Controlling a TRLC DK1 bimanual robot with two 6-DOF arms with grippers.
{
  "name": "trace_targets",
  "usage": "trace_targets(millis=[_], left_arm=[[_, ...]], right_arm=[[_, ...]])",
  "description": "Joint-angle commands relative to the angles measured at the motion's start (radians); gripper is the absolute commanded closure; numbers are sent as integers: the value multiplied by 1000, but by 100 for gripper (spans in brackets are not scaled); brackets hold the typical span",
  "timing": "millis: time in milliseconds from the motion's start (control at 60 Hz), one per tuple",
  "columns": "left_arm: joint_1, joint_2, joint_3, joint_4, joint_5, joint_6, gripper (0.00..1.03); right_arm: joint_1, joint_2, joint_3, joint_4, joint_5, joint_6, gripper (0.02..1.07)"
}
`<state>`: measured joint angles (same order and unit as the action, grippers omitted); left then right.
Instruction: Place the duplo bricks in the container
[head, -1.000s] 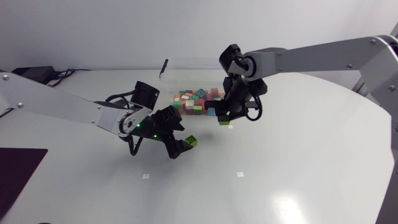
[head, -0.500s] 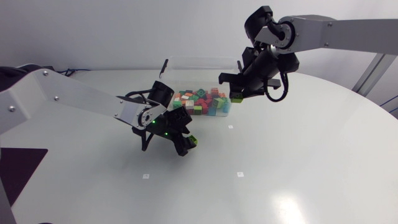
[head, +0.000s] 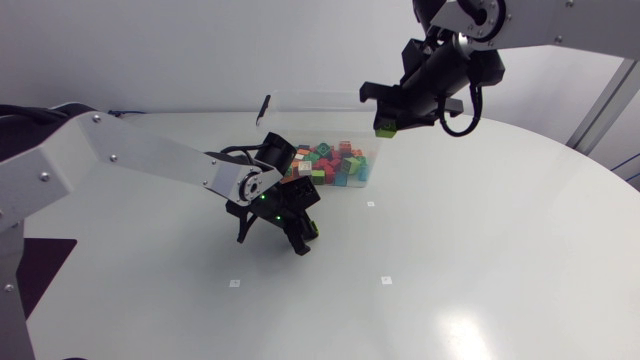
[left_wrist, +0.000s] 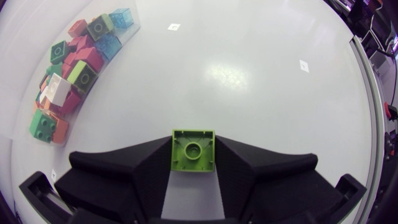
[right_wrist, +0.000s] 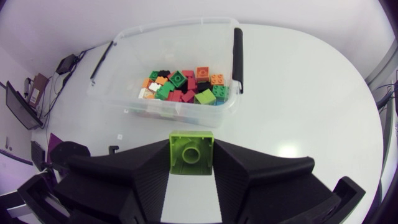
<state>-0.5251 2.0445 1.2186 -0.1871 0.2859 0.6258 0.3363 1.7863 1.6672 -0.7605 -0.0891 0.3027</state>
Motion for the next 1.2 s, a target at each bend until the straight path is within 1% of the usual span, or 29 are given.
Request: trace_targets(millis=[0,217,433,583,733,850,933,1017,1050,1133,1183], left_arm=[[-3,-23,-1,-32,-4,11,70],[17,-152,-34,-94,-4,25,71],[51,-265,-14,-149,-1,37,71],[88,-313,30,-169,25,35,71],[125,-323,99,-187,56,17,71],[142,-326,160,-190,78,-18,71],[152,-325,202,-189,88,-38,71],[163,-299,263,-189,99,-72,71],[168,-291,280,-189,102,-81,71],[174,-259,329,-186,105,-107,71],[177,-239,358,-183,105,-118,70]], right_arm=[[-5,-19,52,-7,-14,-16,76],[10,41,126,46,-24,-16,76],[24,157,227,95,-28,-19,76],[43,249,304,105,-29,-17,76],[44,360,416,95,-24,-20,76],[50,426,483,75,-6,-28,76],[58,464,519,75,42,-43,76],[59,510,580,49,58,-50,76],[59,524,603,33,63,-50,72],[59,548,644,-8,69,-50,47],[58,547,648,-17,74,-48,29]])
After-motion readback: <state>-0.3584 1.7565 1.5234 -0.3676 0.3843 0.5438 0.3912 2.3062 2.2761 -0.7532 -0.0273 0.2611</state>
